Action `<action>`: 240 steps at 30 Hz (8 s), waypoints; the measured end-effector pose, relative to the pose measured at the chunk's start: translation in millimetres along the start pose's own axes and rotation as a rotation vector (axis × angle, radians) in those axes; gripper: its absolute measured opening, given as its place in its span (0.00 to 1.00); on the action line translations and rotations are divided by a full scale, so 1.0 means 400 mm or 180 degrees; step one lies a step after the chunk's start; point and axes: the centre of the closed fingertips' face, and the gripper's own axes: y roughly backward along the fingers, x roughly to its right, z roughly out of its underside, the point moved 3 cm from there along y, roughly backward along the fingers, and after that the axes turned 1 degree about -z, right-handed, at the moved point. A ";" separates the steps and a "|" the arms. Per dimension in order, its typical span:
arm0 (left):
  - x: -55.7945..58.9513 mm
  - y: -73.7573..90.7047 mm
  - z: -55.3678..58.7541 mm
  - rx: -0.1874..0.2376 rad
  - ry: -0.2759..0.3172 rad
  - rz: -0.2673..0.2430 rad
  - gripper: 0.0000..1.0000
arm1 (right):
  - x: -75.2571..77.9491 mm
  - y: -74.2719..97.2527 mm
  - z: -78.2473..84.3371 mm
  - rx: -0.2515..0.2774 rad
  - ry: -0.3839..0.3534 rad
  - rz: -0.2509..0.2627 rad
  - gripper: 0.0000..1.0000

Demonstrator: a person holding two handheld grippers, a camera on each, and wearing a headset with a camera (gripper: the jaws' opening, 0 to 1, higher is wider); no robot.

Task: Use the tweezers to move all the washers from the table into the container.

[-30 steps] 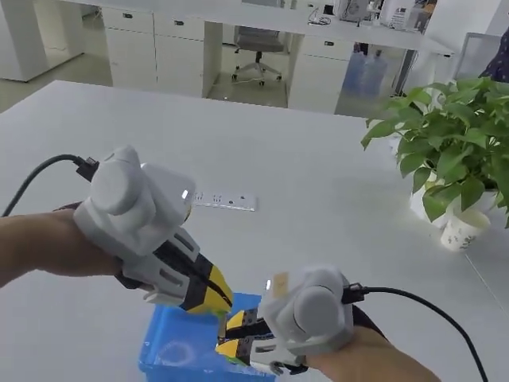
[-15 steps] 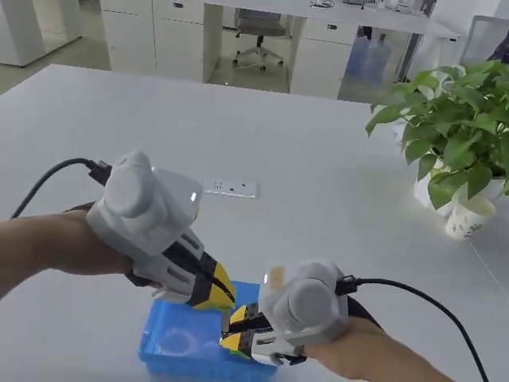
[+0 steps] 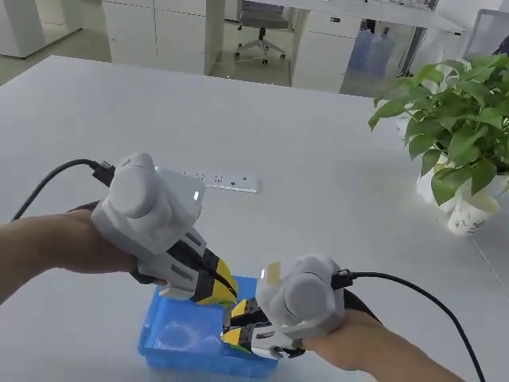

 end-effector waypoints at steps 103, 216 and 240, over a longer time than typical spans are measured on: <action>0.198 0.126 -0.068 0.0003 -0.0087 -0.0098 0.04 | -0.188 0.073 -0.127 0.0314 0.0242 0.0157 0.11; 0.266 0.046 0.058 0.0091 0.0262 -0.0024 0.04 | -0.274 -0.047 -0.047 0.0218 0.0072 -0.0231 0.09; 0.275 0.049 0.059 0.0043 0.0272 -0.0030 0.04 | -0.282 -0.046 -0.048 0.0183 0.0045 -0.0259 0.09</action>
